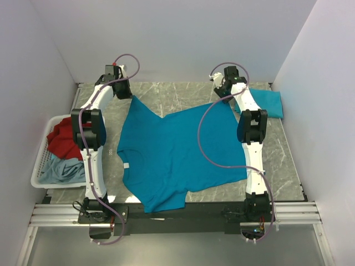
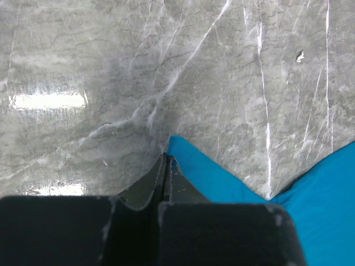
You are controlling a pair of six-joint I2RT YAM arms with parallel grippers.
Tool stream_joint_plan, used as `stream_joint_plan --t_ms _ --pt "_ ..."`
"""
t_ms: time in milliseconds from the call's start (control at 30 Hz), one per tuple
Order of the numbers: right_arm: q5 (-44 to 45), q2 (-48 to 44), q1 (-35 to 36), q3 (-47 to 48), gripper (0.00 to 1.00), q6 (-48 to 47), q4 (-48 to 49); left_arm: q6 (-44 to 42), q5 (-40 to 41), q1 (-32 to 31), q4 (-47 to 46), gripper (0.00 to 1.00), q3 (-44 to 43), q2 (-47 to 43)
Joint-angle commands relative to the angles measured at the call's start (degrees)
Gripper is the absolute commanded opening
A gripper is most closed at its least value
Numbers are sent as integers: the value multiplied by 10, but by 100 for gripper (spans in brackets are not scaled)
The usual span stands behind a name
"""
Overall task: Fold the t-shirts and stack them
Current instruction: Flatten the tshirt out
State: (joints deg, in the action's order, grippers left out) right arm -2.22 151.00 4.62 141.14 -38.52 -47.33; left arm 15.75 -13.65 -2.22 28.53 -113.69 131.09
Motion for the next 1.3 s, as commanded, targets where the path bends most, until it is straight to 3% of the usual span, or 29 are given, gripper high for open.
stream_joint_plan --t_ms 0,133,267,333,500,1000,1267 --pt "-8 22 1 21 39 -20 -21 -5 -3 3 -4 0 -3 -8" --pt "-8 12 1 1 15 -23 -11 -8 0 3 -3 0 3 -11" --pt "4 -10 2 -32 9 -18 28 -9 4 3 0 0 3 -16" --pt "2 -22 2 -51 0 -9 43 -10 6 3 3 0 -1 -19" --pt "-13 -108 6 -105 0 13 116 -13 23 4 -4 0 -1 -46" --pt "-114 -373 20 -225 0 49 139 -12 28 18 -35 0 29 -198" --pt "-126 -510 25 -244 0 43 120 -11 58 20 -72 0 67 -368"
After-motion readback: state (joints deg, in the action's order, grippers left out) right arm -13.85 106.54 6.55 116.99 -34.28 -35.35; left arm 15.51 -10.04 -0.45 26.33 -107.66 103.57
